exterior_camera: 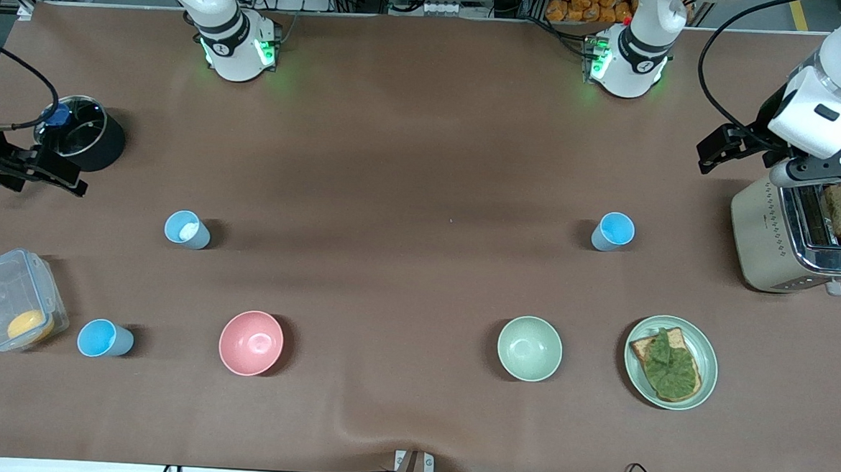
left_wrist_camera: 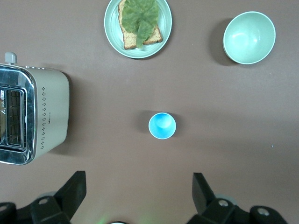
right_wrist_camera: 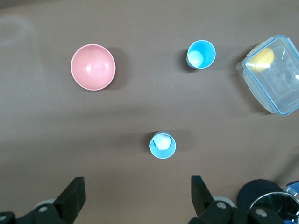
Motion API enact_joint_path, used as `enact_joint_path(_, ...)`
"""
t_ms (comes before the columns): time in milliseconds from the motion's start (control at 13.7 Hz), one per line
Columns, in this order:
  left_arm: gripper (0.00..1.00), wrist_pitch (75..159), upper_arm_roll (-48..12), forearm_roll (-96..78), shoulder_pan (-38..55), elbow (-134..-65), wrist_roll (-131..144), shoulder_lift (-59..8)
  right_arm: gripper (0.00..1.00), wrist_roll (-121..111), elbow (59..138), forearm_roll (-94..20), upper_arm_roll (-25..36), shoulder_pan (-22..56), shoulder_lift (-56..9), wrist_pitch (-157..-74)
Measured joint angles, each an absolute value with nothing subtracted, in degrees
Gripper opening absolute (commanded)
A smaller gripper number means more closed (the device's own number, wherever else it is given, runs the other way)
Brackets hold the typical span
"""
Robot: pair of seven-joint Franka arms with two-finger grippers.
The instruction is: Stack blue cups with both arms
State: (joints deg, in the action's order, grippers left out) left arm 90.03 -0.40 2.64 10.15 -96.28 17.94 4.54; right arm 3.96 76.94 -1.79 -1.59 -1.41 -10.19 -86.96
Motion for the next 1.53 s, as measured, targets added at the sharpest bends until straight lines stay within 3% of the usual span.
enact_joint_path(946,1.00,90.03,-0.38,2.64,10.15,-96.28,17.94,4.54,1.00,3.88,77.21,-1.82,-1.20,-4.14,-11.10,-87.13)
enact_joint_path(1528,1.00,90.03,-0.38,2.64,10.14,-96.27,17.94,4.54,1.00,3.82,80.16,-1.80,-2.27,-0.99,-11.26,-89.86)
